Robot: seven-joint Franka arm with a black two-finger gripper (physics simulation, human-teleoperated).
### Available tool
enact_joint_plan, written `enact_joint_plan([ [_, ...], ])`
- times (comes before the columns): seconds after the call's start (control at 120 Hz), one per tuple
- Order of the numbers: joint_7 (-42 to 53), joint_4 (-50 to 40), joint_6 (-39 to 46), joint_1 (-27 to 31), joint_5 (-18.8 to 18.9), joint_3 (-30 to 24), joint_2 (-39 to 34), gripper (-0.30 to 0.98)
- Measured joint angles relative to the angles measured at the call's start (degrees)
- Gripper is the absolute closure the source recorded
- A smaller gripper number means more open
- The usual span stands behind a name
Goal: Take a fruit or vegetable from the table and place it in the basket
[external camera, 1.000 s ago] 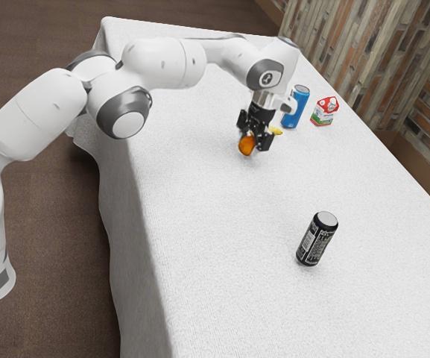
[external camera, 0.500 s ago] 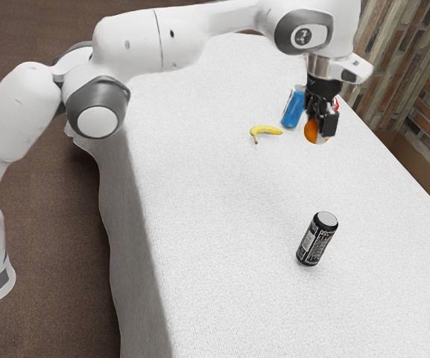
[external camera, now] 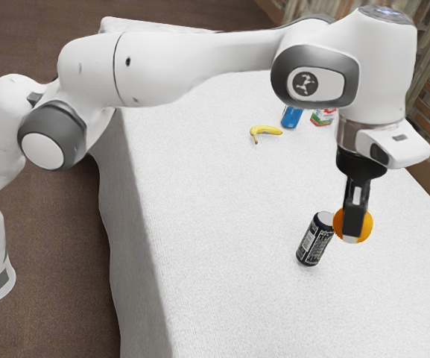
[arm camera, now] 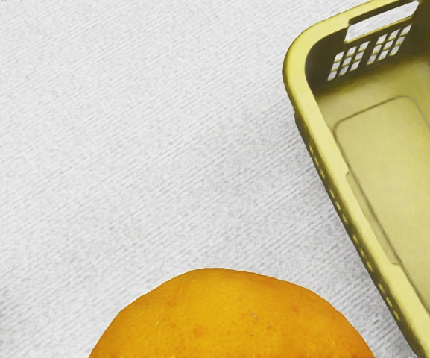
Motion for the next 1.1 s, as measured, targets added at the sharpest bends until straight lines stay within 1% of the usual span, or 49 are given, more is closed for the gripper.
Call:
enact_joint_plan([
  [0.075,-0.02,0.06,0.27,-2.78,-0.03,-0.41,1.28,0.39],
  [0.158,-0.03,0.07,0.82,-4.45,-0.03,-2.34,3.11,0.39],
  [0.233,-0.05,0.13,1.41,-6.67,0.09,-2.93,4.26,0.39],
  [0.292,-0.07,2.14,1.7,-7.7,0.15,-3.1,6.61,0.39],
  [0.433,-0.09,9.47,1.71,-8.92,0.18,-3.22,12.87,0.39],
  [0.658,-0.07,17.99,1.5,-9.86,0.12,-4.21,19.68,0.39],
  [0.825,-0.06,20.25,1.63,-9.9,0.1,-5.74,22.1,0.39],
  [0.842,-0.05,20.33,1.64,-9.91,0.1,-5.77,22.15,0.38],
  [0.867,-0.04,20.56,1.62,-10.06,0.06,-5.78,22.16,0.31],
  [0.9,-0.03,20.87,1.58,-10.33,0.04,-5.69,22.17,0.24],
  [0.95,-0.01,21.09,1.53,-10.48,0.19,-5.67,22.18,0.17],
  [1.017,0.0,21.19,1.45,-10.54,0.32,-5.76,22.12,0.11],
  [1.1,0.02,21.22,1.41,-10.62,0.4,-5.8,22.04,0.06],
])
